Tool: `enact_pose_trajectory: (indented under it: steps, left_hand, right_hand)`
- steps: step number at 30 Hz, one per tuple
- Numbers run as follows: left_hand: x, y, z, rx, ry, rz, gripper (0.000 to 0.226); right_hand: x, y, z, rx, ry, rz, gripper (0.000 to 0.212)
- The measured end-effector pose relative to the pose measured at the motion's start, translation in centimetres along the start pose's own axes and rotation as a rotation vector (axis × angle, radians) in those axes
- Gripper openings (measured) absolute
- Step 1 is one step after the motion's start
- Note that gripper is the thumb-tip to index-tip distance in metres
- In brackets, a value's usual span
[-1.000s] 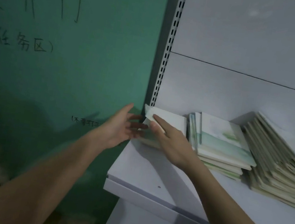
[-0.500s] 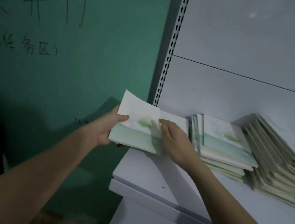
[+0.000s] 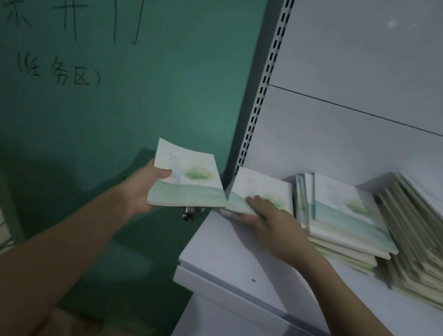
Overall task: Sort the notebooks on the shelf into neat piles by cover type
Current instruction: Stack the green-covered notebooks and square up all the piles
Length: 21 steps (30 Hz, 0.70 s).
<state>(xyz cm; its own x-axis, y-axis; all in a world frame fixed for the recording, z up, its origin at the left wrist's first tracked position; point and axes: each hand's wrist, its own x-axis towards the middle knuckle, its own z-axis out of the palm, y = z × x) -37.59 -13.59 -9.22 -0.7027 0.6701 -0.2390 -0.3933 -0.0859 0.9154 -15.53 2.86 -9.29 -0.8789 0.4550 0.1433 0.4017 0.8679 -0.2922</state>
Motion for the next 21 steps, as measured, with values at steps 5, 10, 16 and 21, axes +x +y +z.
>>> enact_pose_trajectory:
  steps: [5,10,16,21]
  left_hand:
    - [-0.3,0.6,0.5,0.022,-0.031,-0.025,0.04]
    - [-1.1,0.2,4.0,0.013,-0.154,-0.153,0.044]
    - [-0.8,-1.1,3.4,0.002,-0.226,-0.136,0.022]
    - [0.5,0.5,1.7,0.033,-0.088,-0.009,0.047]
  right_hand:
    - [1.0,-0.2,-1.8,0.456,0.269,0.11,0.044]
    - [0.7,-4.6,-1.5,0.404,0.21,-0.1,0.054]
    - [0.6,-6.6,1.1,0.136,-0.03,-0.268,0.056]
    - [2.6,-3.4,-0.3,0.29,0.177,-0.072,0.05]
